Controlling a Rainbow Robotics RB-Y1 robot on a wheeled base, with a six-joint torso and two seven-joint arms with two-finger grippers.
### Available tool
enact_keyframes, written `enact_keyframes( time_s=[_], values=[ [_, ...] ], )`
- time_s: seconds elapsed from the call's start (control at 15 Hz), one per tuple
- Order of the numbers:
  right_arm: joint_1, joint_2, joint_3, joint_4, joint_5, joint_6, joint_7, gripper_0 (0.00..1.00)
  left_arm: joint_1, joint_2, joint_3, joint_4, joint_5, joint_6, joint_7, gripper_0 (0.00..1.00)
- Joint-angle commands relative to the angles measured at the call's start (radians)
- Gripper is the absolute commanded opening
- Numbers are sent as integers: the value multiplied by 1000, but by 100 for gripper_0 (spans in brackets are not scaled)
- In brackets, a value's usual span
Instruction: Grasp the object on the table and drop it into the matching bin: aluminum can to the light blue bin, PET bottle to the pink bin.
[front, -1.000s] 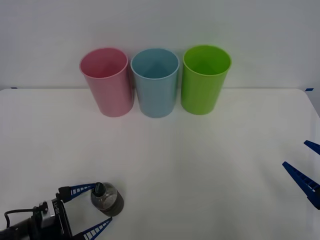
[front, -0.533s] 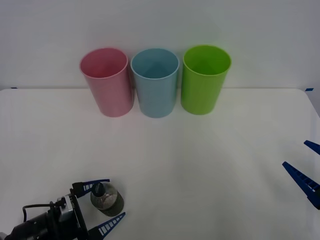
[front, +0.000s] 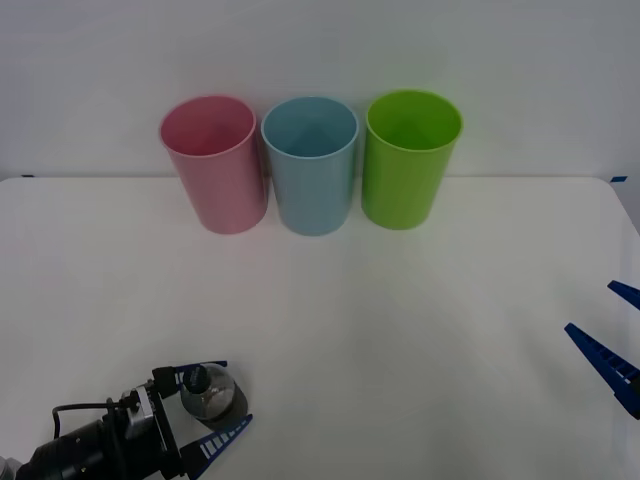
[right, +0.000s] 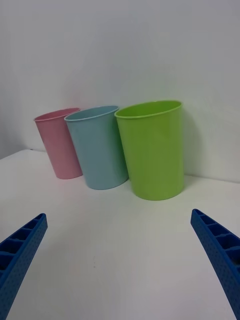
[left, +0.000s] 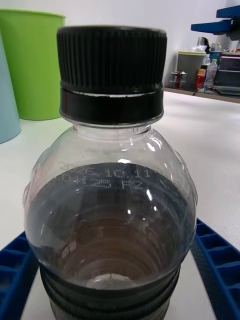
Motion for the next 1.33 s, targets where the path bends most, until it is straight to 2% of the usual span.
enact_keyframes(
  time_s=[0.07, 0.47, 0.87, 1.2, 1.33],
  values=[
    [0, 0, 0, 0, 0, 0, 0, 100, 0, 0, 0, 0, 1, 0, -3, 0],
    [0, 0, 0, 0, 0, 0, 0, 100, 3, 12, 11, 0, 29, -1, 2, 0],
    [0, 0, 0, 0, 0, 0, 0, 100, 29, 95, 9, -48, 169, 9, 26, 0],
    [0, 0, 0, 0, 0, 0, 0, 100, 98, 161, 20, -144, 313, 83, 77, 0],
    [0, 0, 0, 0, 0, 0, 0, 100, 130, 184, 25, -196, 370, 155, 97, 0]
  ],
)
